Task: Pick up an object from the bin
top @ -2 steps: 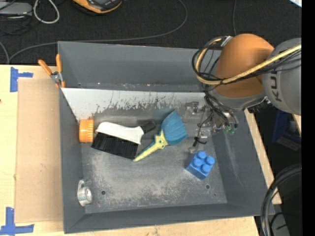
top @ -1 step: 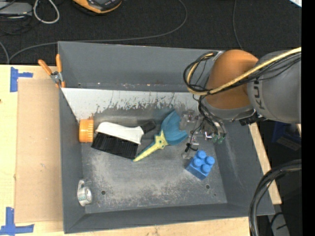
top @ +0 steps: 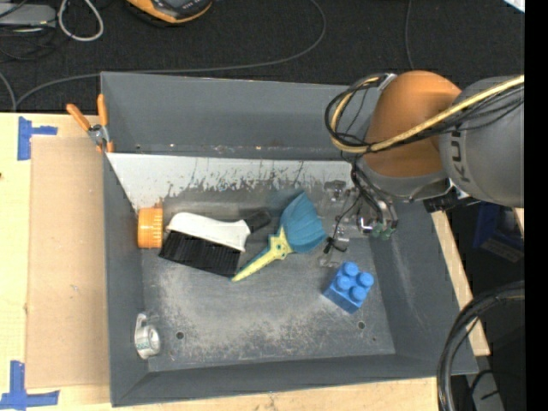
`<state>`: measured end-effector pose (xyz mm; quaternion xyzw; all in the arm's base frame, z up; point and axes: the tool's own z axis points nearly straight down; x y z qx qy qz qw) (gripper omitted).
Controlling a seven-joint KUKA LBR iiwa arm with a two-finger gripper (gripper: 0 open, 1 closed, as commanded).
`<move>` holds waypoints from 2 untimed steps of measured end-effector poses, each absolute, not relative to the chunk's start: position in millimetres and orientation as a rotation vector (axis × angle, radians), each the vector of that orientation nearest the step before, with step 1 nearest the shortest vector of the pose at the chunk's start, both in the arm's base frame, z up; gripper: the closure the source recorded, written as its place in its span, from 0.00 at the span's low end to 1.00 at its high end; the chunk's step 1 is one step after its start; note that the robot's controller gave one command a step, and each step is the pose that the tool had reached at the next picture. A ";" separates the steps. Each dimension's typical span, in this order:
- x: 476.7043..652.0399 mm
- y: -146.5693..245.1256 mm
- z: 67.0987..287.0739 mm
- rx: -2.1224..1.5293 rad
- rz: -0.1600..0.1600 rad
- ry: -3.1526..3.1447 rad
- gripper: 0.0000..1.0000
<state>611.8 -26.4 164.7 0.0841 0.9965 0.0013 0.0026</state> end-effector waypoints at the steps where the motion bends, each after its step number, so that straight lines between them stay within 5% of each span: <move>1: 620.7 -70.6 71.0 0.363 0.002 3.122 0.00; 2: 611.6 -56.6 82.6 0.429 0.005 3.108 0.00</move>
Offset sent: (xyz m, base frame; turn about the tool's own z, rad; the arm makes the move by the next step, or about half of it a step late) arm -0.0050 -0.0166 -0.0566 0.1342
